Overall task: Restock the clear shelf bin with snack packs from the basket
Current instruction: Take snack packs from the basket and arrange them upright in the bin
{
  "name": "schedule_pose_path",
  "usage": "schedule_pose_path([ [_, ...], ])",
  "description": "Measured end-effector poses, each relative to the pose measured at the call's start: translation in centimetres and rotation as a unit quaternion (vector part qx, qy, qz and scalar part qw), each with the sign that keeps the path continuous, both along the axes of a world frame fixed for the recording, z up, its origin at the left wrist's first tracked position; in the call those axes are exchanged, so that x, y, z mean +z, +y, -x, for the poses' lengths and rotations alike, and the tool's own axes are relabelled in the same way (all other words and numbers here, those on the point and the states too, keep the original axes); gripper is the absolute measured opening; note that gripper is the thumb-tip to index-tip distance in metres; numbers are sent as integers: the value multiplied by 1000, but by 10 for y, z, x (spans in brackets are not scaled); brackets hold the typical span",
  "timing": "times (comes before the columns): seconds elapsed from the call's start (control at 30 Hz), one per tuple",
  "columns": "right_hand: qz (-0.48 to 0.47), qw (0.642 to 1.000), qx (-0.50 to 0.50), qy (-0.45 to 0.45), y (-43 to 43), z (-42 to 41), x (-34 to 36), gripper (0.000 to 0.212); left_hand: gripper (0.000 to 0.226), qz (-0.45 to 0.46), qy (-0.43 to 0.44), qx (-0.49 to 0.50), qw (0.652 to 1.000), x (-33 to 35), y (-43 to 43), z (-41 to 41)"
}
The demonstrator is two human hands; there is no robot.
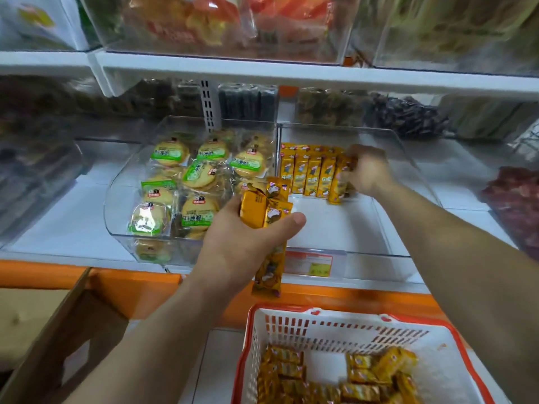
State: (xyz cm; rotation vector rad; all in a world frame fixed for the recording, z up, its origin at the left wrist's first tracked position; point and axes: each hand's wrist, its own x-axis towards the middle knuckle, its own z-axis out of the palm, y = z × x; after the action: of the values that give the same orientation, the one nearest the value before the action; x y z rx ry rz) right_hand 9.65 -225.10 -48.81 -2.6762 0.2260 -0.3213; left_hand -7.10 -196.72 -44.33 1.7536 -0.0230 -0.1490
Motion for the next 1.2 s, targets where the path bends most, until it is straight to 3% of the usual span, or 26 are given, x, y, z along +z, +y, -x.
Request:
schedule_pose_path([
  [0.27, 82, 995, 52, 26, 0, 4, -8, 64, 61, -2, 8, -3, 1000, -8, -4, -2],
  [0.57, 204, 979, 7, 22, 3, 0, -9, 72, 42, -1, 4, -11, 1000, -12, -7, -5],
  [0.83, 202, 979, 9, 38, 14, 30, 25, 70, 38, 18, 29, -2, 999, -7, -8, -2],
  [0.97, 131, 991, 26, -22, 21, 101, 61, 54, 45, 43, 64, -18, 997, -1, -20, 10],
  [1.03, 49, 996, 54, -53, 26, 153, 68, 42, 51, 66, 81, -34, 994, 2, -30, 19],
  [1.1, -125, 988, 87, -28, 36, 210, 71, 32, 43, 96, 96, -48, 990, 3, -40, 30],
  [1.17, -301, 945, 122, 30, 49, 257, 70, 41, 30, 127, 114, -75, 983, 2, -51, 44],
  [1.2, -345, 928, 130, 48, 54, 274, 66, 47, 30, 143, 123, -89, 978, 2, -57, 51],
])
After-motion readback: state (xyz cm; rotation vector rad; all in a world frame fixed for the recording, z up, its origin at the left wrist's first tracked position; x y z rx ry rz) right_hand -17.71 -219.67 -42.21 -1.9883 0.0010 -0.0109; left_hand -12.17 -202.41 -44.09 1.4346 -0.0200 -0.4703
